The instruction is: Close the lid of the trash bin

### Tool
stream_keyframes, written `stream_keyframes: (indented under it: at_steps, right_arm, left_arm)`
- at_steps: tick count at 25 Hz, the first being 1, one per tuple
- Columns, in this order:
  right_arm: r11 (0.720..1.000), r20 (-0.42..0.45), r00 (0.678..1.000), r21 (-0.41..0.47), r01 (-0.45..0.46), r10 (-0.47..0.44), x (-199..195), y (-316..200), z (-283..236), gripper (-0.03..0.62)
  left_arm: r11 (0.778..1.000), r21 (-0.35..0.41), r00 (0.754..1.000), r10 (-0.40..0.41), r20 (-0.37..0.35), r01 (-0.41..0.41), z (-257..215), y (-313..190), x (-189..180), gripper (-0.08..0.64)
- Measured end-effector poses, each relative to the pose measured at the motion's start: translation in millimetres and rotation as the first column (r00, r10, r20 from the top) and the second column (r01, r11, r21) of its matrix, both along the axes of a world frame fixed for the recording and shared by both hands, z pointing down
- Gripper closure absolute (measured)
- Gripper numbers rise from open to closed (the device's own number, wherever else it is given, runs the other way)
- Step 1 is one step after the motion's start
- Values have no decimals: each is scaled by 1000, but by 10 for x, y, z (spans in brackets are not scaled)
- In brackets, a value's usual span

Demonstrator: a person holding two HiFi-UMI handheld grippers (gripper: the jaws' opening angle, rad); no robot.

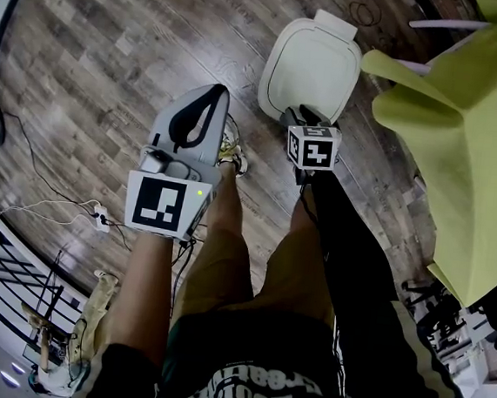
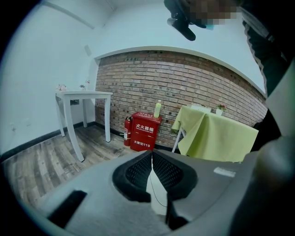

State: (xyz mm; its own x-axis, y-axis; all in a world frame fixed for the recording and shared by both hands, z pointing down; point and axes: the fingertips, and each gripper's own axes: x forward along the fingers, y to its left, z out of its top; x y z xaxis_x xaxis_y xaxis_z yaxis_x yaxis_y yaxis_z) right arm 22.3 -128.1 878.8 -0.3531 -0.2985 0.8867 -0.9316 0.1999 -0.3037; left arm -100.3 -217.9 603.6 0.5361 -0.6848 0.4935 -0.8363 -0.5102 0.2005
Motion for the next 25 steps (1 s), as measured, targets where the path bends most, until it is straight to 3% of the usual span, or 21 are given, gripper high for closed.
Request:
stream_keyframes:
  at_steps: [5,11,25]
  right_arm:
    - [999,-23,999,15,36,-35,-14,10,9,448]
    - [999,7,999,5,44,-44,-27,1,-50,417]
    - [992,-9,998,112,65,-64,33,-201,-963,437]
  left_arm:
    - [1000,-10,1000,9,11,-9,30,34,-4,543]
    - [1000,-19,999,16,29,-15,25,46,-72,543]
    - [999,24,999,24,-31,-23,-592,-111,96,545]
